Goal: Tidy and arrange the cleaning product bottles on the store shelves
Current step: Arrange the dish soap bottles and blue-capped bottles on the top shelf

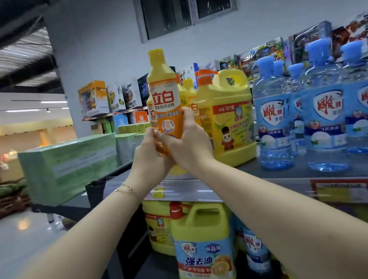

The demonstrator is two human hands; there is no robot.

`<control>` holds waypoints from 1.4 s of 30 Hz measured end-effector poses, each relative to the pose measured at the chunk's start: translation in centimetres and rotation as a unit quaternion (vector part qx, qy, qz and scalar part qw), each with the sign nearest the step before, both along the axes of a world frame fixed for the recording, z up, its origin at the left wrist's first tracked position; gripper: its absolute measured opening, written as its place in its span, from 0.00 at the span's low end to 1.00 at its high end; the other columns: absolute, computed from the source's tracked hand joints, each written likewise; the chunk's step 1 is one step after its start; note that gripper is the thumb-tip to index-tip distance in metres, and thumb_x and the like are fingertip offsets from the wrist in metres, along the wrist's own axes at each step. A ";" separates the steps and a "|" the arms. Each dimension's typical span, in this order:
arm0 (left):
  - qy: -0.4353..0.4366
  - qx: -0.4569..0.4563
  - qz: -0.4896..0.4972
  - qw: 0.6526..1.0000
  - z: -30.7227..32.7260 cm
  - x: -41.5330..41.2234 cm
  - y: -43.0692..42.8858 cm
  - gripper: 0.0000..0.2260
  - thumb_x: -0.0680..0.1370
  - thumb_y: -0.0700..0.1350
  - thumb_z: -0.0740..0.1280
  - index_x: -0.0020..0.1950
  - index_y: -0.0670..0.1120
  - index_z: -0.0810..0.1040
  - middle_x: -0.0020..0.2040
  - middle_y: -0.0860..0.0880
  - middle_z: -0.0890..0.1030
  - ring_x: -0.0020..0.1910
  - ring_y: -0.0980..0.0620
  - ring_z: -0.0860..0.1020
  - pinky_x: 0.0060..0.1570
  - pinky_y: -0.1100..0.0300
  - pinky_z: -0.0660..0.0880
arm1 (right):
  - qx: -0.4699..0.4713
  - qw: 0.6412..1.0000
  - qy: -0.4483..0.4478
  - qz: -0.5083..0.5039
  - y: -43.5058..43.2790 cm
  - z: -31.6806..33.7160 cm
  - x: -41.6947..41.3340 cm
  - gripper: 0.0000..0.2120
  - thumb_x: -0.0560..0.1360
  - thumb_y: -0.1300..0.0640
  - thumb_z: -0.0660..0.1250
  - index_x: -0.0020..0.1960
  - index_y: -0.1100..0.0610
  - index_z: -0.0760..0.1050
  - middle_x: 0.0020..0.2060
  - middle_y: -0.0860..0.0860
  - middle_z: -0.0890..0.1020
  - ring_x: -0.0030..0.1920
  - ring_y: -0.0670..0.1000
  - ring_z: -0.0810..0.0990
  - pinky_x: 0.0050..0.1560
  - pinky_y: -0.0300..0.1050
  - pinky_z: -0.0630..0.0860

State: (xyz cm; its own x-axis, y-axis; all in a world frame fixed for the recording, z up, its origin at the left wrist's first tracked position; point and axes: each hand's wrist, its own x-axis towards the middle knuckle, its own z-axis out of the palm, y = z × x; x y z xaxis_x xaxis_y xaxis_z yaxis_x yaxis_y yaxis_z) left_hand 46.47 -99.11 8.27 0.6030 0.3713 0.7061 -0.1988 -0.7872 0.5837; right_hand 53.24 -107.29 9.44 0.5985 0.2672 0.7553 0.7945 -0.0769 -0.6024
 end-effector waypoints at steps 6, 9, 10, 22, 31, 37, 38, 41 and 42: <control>-0.004 0.011 0.078 0.997 0.8 1.3 2.5 0.13 0.74 0.40 0.69 0.57 0.46 0.72 0.40 0.52 0.79 0.36 0.56 0.77 0.29 0.72 0.68 | -0.036 0.996 0.046 0.068 2.1 0.4 0.2 0.26 0.73 0.43 0.66 0.65 0.50 0.61 0.54 0.50 0.78 0.52 0.53 0.79 0.52 0.56 0.78; 0.012 0.001 0.111 0.994 0.8 2.2 3.1 0.16 0.75 0.43 0.69 0.60 0.46 0.69 0.39 0.53 0.77 0.37 0.55 0.76 0.36 0.63 0.71 | -0.081 0.996 0.030 0.037 1.7 0.1 0.6 0.23 0.74 0.45 0.65 0.64 0.54 0.65 0.56 0.52 0.76 0.53 0.54 0.77 0.52 0.54 0.77; 0.017 -0.012 0.113 0.993 0.7 2.6 3.2 0.17 0.75 0.44 0.70 0.61 0.46 0.69 0.39 0.52 0.77 0.38 0.52 0.77 0.39 0.60 0.72 | -0.097 0.995 0.021 0.027 1.4 -0.1 0.8 0.22 0.75 0.46 0.65 0.63 0.55 0.65 0.56 0.52 0.76 0.52 0.53 0.77 0.51 0.53 0.77; 0.113 -0.133 0.147 0.974 -0.4 5.7 5.0 0.29 0.71 0.47 0.75 0.67 0.47 0.65 0.63 0.44 0.77 0.61 0.42 0.76 0.62 0.45 0.73 | -0.205 0.978 -0.016 -0.042 -0.7 -0.7 2.3 0.14 0.76 0.55 0.61 0.61 0.58 0.68 0.54 0.54 0.76 0.48 0.54 0.74 0.42 0.46 0.71; 0.123 -0.102 0.129 0.979 -1.2 5.3 5.1 0.28 0.75 0.50 0.71 0.70 0.47 0.63 0.64 0.43 0.76 0.62 0.42 0.75 0.62 0.46 0.72 | -0.206 0.975 0.044 -0.062 2.2 -1.2 2.7 0.37 0.75 0.56 0.65 0.75 0.62 0.47 0.67 0.62 0.65 0.66 0.62 0.68 0.64 0.54 0.71; 0.125 -0.082 0.127 0.981 -1.3 4.8 5.2 0.29 0.74 0.50 0.71 0.70 0.45 0.62 0.64 0.42 0.76 0.61 0.41 0.76 0.60 0.48 0.73 | -0.167 0.973 0.144 -0.074 4.4 -0.1 3.4 0.43 0.76 0.58 0.65 0.76 0.60 0.36 0.74 0.60 0.56 0.71 0.62 0.61 0.67 0.57 0.67; 0.128 -0.081 0.130 0.980 -1.3 4.7 5.3 0.29 0.74 0.50 0.72 0.69 0.44 0.63 0.64 0.42 0.76 0.61 0.41 0.76 0.59 0.48 0.73 | -0.159 0.971 0.157 -0.080 4.8 0.2 3.6 0.44 0.76 0.59 0.66 0.76 0.59 0.35 0.74 0.60 0.55 0.71 0.62 0.61 0.67 0.58 0.67; 0.126 -0.070 0.137 0.980 -1.3 4.4 5.6 0.27 0.73 0.48 0.73 0.66 0.44 0.64 0.62 0.42 0.77 0.59 0.42 0.77 0.56 0.49 0.75 | -0.140 0.966 0.192 -0.097 5.7 0.4 4.4 0.45 0.77 0.59 0.66 0.76 0.57 0.33 0.74 0.61 0.56 0.71 0.61 0.63 0.66 0.57 0.68; 0.120 -0.065 0.139 0.981 -1.4 4.3 5.6 0.26 0.73 0.46 0.73 0.65 0.43 0.64 0.61 0.42 0.77 0.57 0.42 0.77 0.55 0.49 0.76 | -0.126 0.966 0.200 -0.104 6.0 0.3 4.7 0.43 0.77 0.58 0.65 0.76 0.56 0.35 0.72 0.61 0.58 0.69 0.60 0.66 0.64 0.56 0.70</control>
State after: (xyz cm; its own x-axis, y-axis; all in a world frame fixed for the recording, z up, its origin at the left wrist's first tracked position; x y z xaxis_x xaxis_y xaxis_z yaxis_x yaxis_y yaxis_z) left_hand 50.75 -93.50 6.91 0.6090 0.6222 0.4919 0.1678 -0.7073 0.6867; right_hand 57.93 -101.27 9.75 0.8894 0.2553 0.3792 0.4538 -0.3933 -0.7996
